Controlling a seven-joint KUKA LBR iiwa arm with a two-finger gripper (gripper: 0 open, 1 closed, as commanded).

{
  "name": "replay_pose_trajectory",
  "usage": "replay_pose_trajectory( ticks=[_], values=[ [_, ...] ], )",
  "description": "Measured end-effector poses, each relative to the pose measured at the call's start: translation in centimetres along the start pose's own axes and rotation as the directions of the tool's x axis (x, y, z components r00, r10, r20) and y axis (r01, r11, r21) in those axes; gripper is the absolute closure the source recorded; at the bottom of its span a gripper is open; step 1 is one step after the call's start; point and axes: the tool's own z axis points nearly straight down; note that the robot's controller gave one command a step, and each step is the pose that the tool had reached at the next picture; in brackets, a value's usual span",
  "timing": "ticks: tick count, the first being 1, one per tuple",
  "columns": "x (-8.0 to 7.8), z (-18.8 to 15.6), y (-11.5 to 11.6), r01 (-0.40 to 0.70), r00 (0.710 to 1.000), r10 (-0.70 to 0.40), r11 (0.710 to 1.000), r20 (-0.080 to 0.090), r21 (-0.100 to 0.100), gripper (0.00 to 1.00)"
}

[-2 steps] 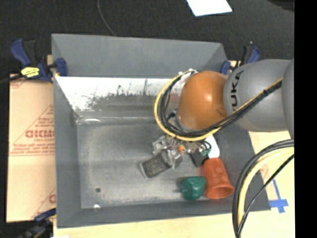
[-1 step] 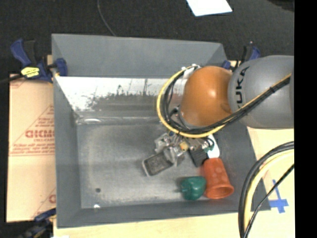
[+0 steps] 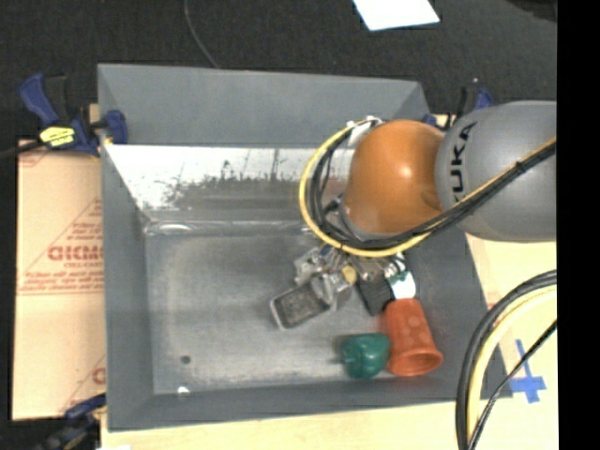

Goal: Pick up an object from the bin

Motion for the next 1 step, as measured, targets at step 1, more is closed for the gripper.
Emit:
replay_pose_trajectory(
  ticks=[1],
  values=[
    [0.16, -0.91, 0.07, -0.002, 1.000, 0.002, 1.000, -0.006, -0.003, 1.00]
  ],
)
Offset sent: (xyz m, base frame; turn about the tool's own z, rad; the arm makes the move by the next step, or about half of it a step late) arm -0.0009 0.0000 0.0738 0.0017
